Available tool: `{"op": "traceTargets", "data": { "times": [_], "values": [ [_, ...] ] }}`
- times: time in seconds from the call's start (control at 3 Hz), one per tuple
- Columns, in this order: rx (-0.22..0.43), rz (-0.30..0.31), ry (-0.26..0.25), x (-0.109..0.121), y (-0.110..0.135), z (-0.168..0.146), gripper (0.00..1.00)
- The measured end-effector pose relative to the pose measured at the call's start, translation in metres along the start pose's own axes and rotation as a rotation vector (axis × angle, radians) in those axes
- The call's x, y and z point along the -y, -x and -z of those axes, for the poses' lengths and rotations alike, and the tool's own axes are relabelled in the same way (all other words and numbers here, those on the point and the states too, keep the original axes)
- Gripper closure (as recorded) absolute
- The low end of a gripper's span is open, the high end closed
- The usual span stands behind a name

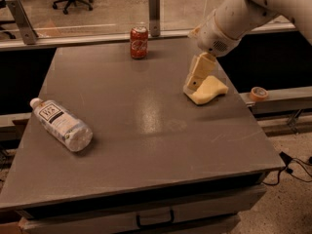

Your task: Move coke can near sponge

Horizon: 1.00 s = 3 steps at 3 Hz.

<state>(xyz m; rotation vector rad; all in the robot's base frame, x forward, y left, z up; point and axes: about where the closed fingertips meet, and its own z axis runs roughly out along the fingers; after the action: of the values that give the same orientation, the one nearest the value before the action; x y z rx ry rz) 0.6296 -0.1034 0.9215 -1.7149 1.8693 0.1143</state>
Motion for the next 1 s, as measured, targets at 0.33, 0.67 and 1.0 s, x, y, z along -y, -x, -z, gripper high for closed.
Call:
{"op": "traceTargets", "data": {
  "times": [0.33, 0.67, 1.0],
  "values": [
    [0.083, -0.011, -0.02, 0.02, 0.021, -0.018, 0.0],
    [0.24, -0.081, -0.056, 0.068, 0.059, -0.056, 0.0],
    [0.31, -0.179, -0.086, 0.098, 0.079, -0.086, 0.0]
  ]
}}
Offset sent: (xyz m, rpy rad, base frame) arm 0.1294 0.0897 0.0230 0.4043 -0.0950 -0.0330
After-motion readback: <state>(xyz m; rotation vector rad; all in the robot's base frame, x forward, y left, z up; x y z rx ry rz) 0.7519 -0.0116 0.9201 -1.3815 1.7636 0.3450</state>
